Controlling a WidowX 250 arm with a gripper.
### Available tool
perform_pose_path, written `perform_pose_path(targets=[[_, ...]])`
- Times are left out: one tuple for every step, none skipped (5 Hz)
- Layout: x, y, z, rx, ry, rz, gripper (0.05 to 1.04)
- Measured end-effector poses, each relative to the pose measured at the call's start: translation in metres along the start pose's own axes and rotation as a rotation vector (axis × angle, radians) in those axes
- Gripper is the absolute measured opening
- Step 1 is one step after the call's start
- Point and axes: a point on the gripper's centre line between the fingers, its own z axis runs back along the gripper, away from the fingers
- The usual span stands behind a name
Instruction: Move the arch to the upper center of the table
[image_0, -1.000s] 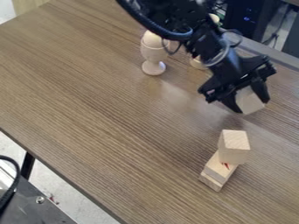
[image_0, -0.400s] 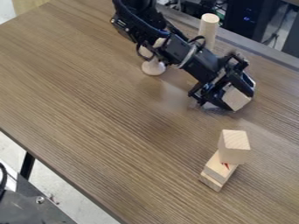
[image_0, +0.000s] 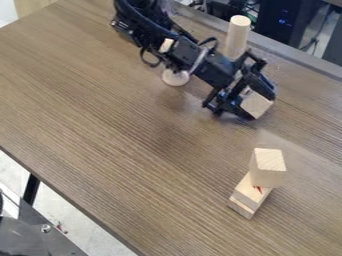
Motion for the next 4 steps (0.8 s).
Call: perform_pose_path(targets=[[0.005,0.002,0.003,-0.037,0.016,0.065,0.585],[0.006,0.003,0.006,-0.081,0.026,0.155,0.659],[0.003,0.012,0.009,-0.064,0.004,0.266,0.950],[-0.005,0.012,0.017,-0.025,-0.042,0.340,1.000]])
